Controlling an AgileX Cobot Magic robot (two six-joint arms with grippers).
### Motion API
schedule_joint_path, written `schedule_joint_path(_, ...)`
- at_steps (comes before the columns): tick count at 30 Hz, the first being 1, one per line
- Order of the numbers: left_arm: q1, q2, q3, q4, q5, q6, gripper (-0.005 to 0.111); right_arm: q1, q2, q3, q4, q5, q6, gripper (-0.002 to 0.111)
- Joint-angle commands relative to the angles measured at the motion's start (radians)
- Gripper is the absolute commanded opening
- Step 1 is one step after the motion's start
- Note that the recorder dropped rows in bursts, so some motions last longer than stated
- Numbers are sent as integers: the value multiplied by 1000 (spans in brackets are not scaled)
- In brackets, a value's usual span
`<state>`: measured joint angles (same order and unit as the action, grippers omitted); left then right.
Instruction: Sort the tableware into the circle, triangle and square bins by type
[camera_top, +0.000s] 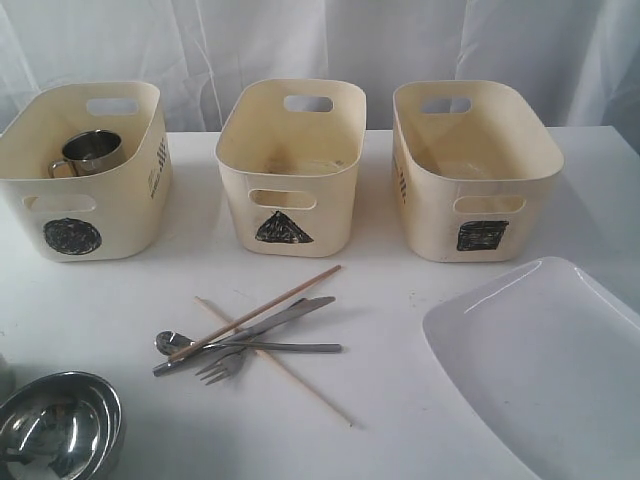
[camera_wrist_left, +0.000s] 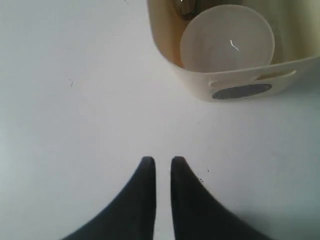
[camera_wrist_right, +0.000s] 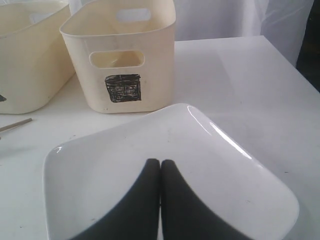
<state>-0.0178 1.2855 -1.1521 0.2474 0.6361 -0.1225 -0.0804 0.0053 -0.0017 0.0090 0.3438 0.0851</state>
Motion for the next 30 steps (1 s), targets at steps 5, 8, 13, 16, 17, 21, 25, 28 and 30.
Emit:
schedule_joint_path(5,-4,30,40,16,220,17,0,1,-5,2,-2,-3,3,0)
schedule_joint_path(8,-4,56,95,16,224,-39,0,1,-5,2,-2,-3,3,0)
schedule_joint_path(13,-4,71,151,12,188,-111,0,1,-5,2,-2,-3,3,0)
schedule_joint_path(16,-4,71,173,12,171,-111,0,1,-5,2,-2,-3,3,0)
schedule_joint_path(17,-4,71,184,12,168,-111,0,1,-5,2,-2,-3,3,0)
schedule_joint_path(21,-4,71,202,33,158,-111,6,1,-5,2,-2,-3,3,0)
schedule_joint_path(25,-4,82,238,86,118,-111,44,1,-5,2,-2,-3,3,0)
schedule_joint_path(28,-4,82,249,51,97,-114,57,1,-5,2,-2,-3,3,0)
schedule_joint_path(30,-4,82,250,49,58,-109,58,1,-5,2,-2,-3,3,0)
